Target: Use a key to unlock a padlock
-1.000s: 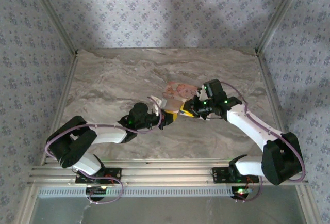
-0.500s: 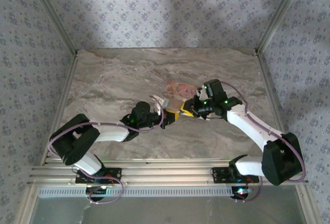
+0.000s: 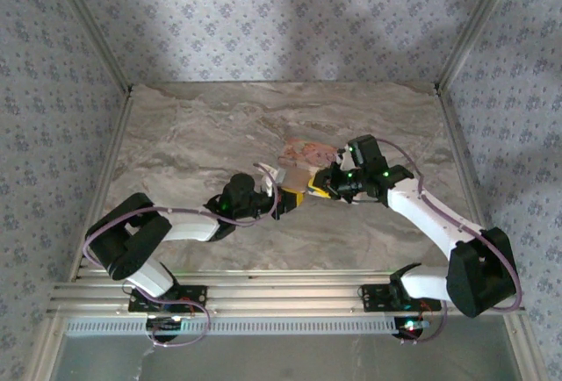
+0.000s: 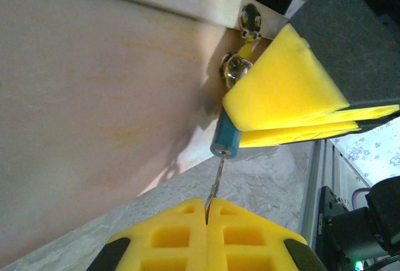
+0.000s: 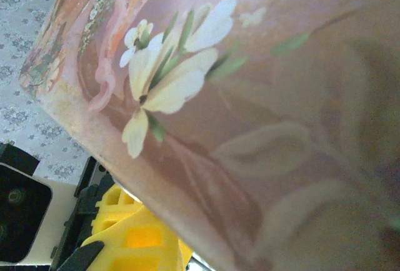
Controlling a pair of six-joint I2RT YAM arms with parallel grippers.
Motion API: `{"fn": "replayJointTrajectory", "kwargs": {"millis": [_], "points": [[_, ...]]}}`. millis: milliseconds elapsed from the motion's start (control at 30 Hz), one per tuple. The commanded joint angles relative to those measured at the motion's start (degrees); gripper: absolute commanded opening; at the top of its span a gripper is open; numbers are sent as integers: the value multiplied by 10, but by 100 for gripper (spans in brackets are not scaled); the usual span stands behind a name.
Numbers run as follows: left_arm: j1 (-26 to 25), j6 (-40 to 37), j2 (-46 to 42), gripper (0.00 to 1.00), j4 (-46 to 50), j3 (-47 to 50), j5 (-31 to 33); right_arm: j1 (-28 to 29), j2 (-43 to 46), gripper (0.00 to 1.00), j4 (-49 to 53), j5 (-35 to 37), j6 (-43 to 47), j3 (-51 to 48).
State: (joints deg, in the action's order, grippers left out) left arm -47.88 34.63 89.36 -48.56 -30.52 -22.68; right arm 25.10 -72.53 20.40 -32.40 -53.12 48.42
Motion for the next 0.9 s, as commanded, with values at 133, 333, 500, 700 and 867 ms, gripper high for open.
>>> {"fn": "replayJointTrajectory", "kwargs": {"millis": [133,333,500,700,867], "points": [[5,4,4,0,-1,-9,3,5,21,0,-11,-10,6,8],[4,10,16,0,-15,-17,-18,9,19,0,-13,-9,6,9],[4,11,17,0,-36,-11,-28,9,19,0,-10,-7,8,9],[3,15,13,0,-52,-1,-29,8,18,0,-8,-6,10,8],[3,13,16,0,-41,-11,-30,11,18,0,-10,-8,9,10]]}}
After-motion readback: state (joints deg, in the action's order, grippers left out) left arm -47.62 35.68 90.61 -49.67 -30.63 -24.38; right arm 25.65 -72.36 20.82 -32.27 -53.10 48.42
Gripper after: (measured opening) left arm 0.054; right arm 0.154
